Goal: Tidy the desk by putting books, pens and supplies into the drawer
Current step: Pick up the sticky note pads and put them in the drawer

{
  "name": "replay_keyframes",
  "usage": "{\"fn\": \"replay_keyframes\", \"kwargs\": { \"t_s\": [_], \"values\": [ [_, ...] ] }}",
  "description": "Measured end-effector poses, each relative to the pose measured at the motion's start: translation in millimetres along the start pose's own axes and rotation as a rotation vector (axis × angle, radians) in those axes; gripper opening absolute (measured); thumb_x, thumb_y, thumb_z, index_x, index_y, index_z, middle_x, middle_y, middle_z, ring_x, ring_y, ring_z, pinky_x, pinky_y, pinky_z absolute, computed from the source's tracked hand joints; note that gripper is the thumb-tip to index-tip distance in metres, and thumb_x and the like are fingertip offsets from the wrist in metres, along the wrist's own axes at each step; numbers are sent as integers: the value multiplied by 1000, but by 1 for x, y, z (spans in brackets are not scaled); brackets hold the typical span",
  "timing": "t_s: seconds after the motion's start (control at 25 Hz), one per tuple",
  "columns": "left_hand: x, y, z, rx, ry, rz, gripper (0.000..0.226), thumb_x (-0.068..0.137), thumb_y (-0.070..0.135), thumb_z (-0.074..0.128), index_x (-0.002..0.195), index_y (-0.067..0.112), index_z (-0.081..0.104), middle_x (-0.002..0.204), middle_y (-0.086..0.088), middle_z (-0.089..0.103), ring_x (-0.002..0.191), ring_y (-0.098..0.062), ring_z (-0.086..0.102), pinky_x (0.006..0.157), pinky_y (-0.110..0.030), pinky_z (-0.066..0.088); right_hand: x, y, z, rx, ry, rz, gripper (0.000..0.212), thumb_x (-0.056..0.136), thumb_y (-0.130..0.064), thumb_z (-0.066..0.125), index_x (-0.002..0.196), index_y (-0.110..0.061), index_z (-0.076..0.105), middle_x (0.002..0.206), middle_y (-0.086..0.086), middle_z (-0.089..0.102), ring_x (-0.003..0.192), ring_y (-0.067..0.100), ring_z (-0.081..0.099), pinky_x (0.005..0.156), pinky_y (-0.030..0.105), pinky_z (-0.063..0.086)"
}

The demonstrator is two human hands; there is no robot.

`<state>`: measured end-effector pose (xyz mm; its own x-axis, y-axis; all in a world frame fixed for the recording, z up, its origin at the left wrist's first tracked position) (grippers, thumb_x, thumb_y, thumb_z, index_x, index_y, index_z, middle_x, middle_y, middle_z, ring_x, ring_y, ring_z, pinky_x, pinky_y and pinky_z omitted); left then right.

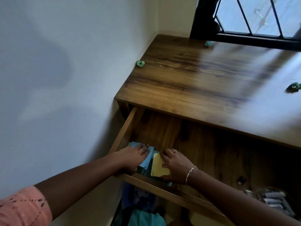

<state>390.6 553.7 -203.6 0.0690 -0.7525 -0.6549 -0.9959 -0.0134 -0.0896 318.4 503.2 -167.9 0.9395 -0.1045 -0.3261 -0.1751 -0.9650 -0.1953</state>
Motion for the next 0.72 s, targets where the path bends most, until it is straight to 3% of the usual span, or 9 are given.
{"fn": "replay_keyframes", "kwargs": {
  "t_s": [0.08,0.16,0.24,0.48,0.72],
  "values": [
    [-2,-4,-4,-82,-41,14,69,93,26,47,150,17,9,158,-9,2,142,-27,17,109,-41,30,3,1,8,14,-7,26,78,83,-48,58,142,-8,27,141,12,33,125,27,36,105,36,34],
    [3,-11,-22,-135,80,13,59,94,26,47,147,18,22,154,-9,21,136,-25,31,102,-36,37,4,1,15,42,-20,49,76,82,-48,59,140,-8,29,140,12,33,125,28,35,105,37,35],
    [9,-13,-32,-135,181,-6,59,92,24,51,146,18,25,150,-7,28,133,-24,33,99,-35,38,3,3,17,89,-15,72,75,84,-51,56,141,-9,30,140,11,33,126,27,34,106,37,34],
    [17,-7,-17,-129,185,-43,74,82,23,65,144,13,25,147,-12,26,130,-28,33,98,-39,40,5,16,17,170,29,146,59,91,-30,54,142,-11,31,138,11,34,128,28,32,104,35,36],
    [9,-5,-12,-112,210,-23,83,80,23,68,146,15,20,146,-11,25,130,-26,31,100,-36,38,1,26,26,188,48,278,61,86,-35,60,139,-18,35,134,11,35,126,29,34,100,38,40]
  ]
}}
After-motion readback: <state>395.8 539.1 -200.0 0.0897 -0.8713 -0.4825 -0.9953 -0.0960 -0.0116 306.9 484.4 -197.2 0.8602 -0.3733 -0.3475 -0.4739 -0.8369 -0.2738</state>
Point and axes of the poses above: each hand's wrist, its own x-axis towards the middle knuckle, its own z-axis out of the palm, y = z × x, the point moved 10 cm from there along x, towards the middle knuckle
